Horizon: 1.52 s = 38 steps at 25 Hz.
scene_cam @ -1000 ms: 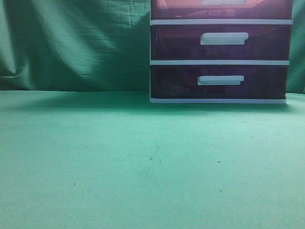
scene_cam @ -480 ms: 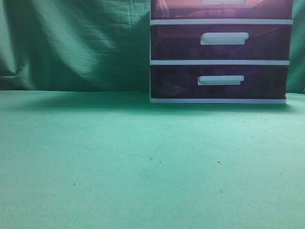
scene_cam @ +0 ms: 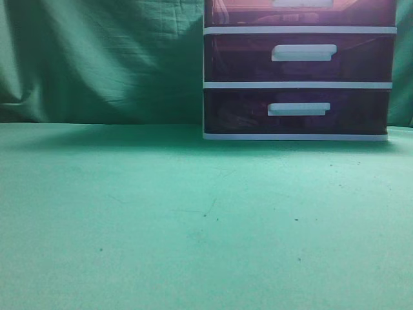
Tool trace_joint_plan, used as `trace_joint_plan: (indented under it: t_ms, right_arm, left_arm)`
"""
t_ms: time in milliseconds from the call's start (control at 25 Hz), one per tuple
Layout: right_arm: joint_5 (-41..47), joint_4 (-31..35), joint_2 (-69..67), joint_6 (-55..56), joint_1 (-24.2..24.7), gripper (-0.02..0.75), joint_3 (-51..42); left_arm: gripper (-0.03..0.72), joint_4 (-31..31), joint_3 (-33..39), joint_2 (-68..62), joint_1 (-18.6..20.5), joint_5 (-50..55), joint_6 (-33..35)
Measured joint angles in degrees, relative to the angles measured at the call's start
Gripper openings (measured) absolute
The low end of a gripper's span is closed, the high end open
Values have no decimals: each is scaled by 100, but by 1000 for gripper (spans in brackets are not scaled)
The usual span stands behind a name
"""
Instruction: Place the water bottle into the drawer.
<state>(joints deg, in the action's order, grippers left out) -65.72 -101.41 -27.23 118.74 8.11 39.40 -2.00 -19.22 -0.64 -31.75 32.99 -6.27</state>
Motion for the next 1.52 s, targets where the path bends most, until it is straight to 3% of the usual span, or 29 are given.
trace_joint_plan:
  t_ms: [280, 520, 680, 1080, 1320, 1440, 1520]
  right_arm:
    - [897, 0, 1968, -97, 0, 0, -1382]
    - [1698, 0, 2712, -603, 0, 0, -2148]
    - [2110, 0, 2737, -839, 0, 0, -2348]
    - [2057, 0, 2761, -928, 0, 0, -2358]
    - [4759, 147, 2761, -24, 0, 0, -2362]
    - [5895, 623, 2761, 2, -146, 0, -2556]
    - [6560, 1296, 2761, -226, -261, 0, -2841]
  left_arm:
    - [0, 92, 58, 0, 0, 3, -101]
    - [0, 100, 58, 0, 0, 3, -113]
    - [0, 100, 58, 0, 0, 3, -113]
    - [0, 100, 58, 0, 0, 3, -113]
    - [0, 100, 58, 0, 0, 3, -113]
    - [0, 100, 58, 0, 0, 3, -113]
    - [0, 100, 58, 0, 0, 3, -113]
